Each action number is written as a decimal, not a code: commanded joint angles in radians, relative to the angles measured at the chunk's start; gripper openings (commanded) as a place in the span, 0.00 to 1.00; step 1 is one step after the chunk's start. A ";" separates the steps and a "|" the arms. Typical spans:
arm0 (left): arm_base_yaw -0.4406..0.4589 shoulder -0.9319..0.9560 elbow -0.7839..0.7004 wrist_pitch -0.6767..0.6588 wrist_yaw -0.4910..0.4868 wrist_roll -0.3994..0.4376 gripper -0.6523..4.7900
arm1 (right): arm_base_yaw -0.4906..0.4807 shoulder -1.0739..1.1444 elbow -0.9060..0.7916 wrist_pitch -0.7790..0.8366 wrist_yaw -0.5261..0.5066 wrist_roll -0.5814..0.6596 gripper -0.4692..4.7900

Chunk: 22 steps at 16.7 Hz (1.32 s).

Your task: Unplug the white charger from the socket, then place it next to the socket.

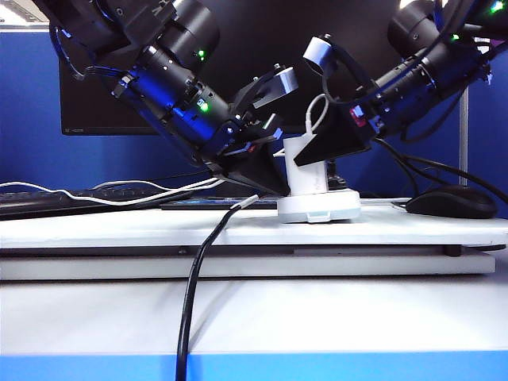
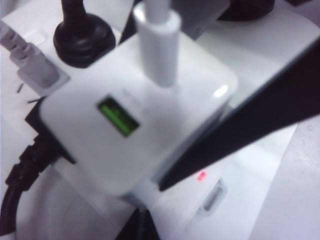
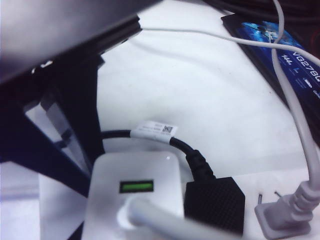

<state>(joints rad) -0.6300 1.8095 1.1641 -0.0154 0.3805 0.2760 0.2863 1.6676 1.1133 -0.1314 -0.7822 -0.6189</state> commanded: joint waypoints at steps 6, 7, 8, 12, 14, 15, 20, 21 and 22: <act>-0.014 0.016 -0.006 -0.051 0.023 0.005 0.11 | 0.007 -0.037 0.019 0.158 -0.045 0.024 0.09; -0.014 0.016 -0.006 -0.051 0.023 0.005 0.11 | 0.005 -0.037 0.019 0.159 -0.053 0.069 0.09; -0.014 0.016 -0.006 -0.051 0.023 0.005 0.11 | -0.003 -0.036 0.019 0.159 -0.068 0.100 0.09; -0.014 0.016 -0.006 -0.051 0.023 0.005 0.11 | -0.007 -0.036 0.018 0.157 -0.045 0.056 0.09; -0.014 0.016 -0.005 -0.051 0.024 0.004 0.11 | -0.007 -0.036 0.018 0.154 -0.028 0.016 0.09; -0.014 0.016 -0.005 -0.051 0.024 0.004 0.11 | -0.007 -0.036 0.018 0.150 -0.019 -0.003 0.09; -0.014 0.018 -0.005 -0.051 0.024 0.004 0.11 | -0.008 -0.032 0.017 0.140 -0.090 0.107 0.09; -0.014 0.021 -0.005 -0.051 0.024 0.004 0.11 | -0.008 -0.032 0.017 0.140 -0.100 0.111 0.09; -0.014 0.023 -0.005 -0.052 0.024 0.004 0.11 | -0.008 -0.032 0.017 0.145 -0.099 0.110 0.09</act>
<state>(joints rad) -0.6373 1.8149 1.1664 -0.0067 0.4038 0.2764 0.2729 1.6577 1.1095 -0.1165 -0.7891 -0.5365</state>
